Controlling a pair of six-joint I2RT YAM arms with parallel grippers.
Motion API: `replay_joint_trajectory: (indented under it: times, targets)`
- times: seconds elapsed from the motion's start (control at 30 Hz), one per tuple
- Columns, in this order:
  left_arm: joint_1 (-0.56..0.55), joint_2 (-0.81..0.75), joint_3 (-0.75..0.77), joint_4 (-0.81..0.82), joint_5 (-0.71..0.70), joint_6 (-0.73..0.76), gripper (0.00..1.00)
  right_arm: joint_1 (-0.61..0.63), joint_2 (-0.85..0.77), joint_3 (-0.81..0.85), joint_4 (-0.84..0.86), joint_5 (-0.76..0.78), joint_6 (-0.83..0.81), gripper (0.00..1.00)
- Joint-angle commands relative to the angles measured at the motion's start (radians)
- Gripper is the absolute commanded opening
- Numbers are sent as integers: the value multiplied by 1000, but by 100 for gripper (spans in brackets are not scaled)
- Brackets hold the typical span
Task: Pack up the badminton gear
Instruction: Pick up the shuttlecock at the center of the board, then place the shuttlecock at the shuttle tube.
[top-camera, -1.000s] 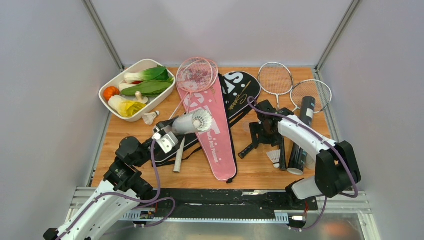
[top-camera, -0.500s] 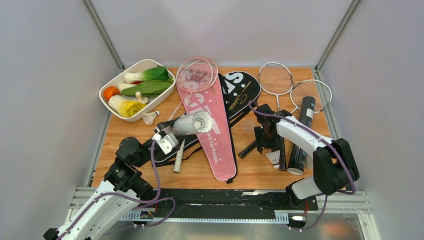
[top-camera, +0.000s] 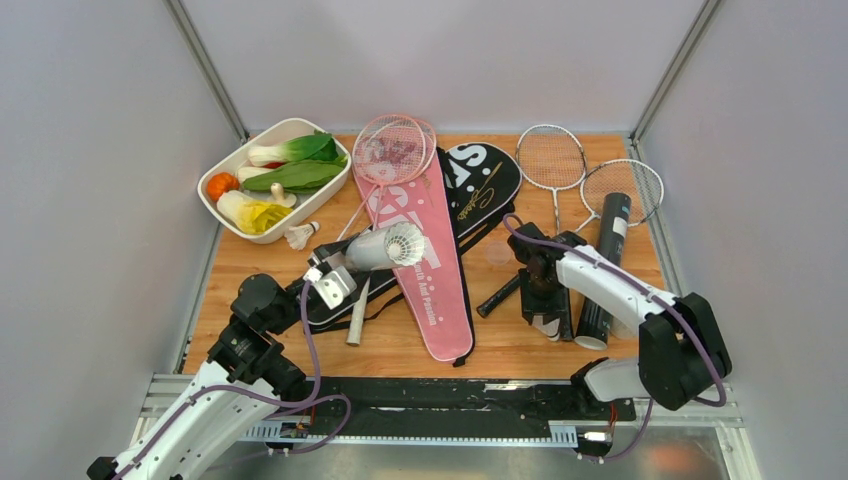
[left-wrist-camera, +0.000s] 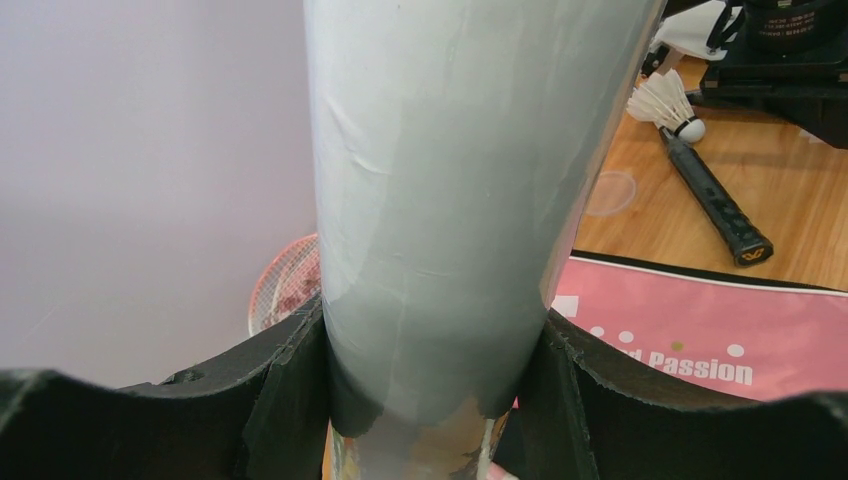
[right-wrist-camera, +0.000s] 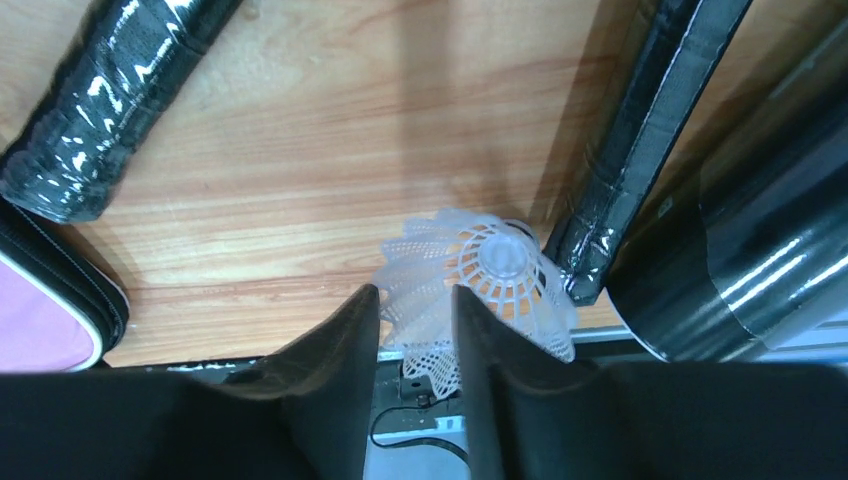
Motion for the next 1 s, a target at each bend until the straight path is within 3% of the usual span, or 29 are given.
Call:
replay_joint_trajectory:
  times: [0.0, 0.1, 0.13, 0.47, 0.8, 0.97]
  targets:
    - [-5, -15, 3, 90, 21, -14, 0, 13, -48, -10, -45, 45, 89, 25]
    - [-4, -23, -2, 88, 15, -14, 0, 15, -85, 27, -49, 53, 88, 3]
    - [-4, -23, -4, 86, 14, -14, 0, 16, -95, 43, -52, 58, 86, 0]
    - [-11, -31, 0, 35, 55, 25, 0, 27, -207, 290, -42, 92, 63, 0]
    - [-12, 54, 127, -163, 0, -65, 0, 157, -236, 632, 228, 66, -134, 0]
    - [-12, 141, 213, -218, -39, -131, 0, 304, -275, 707, 426, 2, -271, 0]
